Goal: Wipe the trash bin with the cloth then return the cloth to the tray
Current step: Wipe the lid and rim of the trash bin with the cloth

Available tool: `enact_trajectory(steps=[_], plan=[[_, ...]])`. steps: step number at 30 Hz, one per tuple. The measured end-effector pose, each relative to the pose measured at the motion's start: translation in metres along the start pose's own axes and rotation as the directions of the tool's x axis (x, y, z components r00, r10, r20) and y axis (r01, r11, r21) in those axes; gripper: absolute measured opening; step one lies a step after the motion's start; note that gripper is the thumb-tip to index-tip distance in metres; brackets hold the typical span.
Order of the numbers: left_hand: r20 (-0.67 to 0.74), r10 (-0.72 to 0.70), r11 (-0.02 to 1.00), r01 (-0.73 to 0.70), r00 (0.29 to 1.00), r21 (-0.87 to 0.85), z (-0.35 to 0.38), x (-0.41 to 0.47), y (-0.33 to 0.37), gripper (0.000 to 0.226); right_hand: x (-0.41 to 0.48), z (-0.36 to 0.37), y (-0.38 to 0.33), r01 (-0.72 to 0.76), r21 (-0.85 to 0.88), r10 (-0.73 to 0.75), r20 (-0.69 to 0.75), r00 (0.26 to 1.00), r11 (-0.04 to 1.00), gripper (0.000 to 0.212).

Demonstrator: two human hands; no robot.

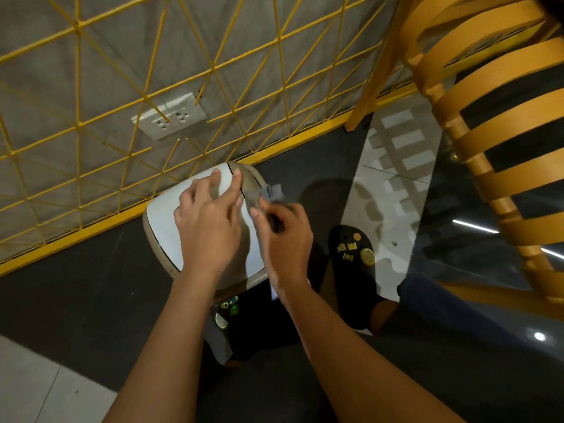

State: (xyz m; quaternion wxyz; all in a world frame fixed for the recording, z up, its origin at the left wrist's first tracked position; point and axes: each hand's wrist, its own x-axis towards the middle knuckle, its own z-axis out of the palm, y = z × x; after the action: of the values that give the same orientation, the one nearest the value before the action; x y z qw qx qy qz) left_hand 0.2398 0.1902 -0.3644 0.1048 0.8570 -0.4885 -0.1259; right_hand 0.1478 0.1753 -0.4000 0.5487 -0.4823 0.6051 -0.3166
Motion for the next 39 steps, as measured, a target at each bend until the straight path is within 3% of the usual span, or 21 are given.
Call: enact_trajectory(steps=[5,12,16,19,26,29,35,39], plan=[[0.002,-0.011,1.0,0.011,1.0,-0.018,0.0,0.0,0.002,0.04,0.002,-0.011,0.008,-0.108,0.11,0.111,-0.021,0.994,0.988,0.017],[0.01,-0.001,1.0,0.001,1.0,-0.005,0.002,0.0,-0.003,0.043,0.001,-0.001,0.001,0.021,0.021,-0.022,0.043,0.999,1.0,0.023],[0.025,0.013,1.0,-0.014,1.0,0.018,0.003,0.001,-0.003,0.05,-0.011,-0.014,0.022,-0.122,0.164,0.126,-0.012,0.992,0.979,0.021],[0.012,0.012,1.0,-0.013,1.0,0.023,0.005,0.001,-0.002,0.052,-0.004,-0.016,0.023,-0.187,0.11,0.19,-0.019,0.982,0.976,0.024],[-0.03,0.024,1.0,-0.024,0.999,-0.009,0.006,-0.001,-0.003,0.052,-0.006,-0.005,0.009,0.043,-0.091,-0.032,0.12,0.992,0.995,0.036],[-0.049,0.024,1.0,-0.024,0.998,-0.01,0.006,-0.001,-0.002,0.052,-0.028,-0.017,0.027,0.078,-0.179,-0.062,0.091,0.994,0.981,0.035],[-0.053,0.008,0.999,-0.009,0.999,-0.031,0.009,0.0,-0.001,0.051,-0.028,-0.022,0.03,-0.009,-0.155,0.014,0.031,0.999,0.988,0.031],[-0.038,0.002,0.999,-0.004,0.999,-0.052,0.01,-0.001,-0.004,0.051,-0.014,-0.009,0.009,0.174,-0.167,-0.171,0.033,0.985,0.971,0.029]])
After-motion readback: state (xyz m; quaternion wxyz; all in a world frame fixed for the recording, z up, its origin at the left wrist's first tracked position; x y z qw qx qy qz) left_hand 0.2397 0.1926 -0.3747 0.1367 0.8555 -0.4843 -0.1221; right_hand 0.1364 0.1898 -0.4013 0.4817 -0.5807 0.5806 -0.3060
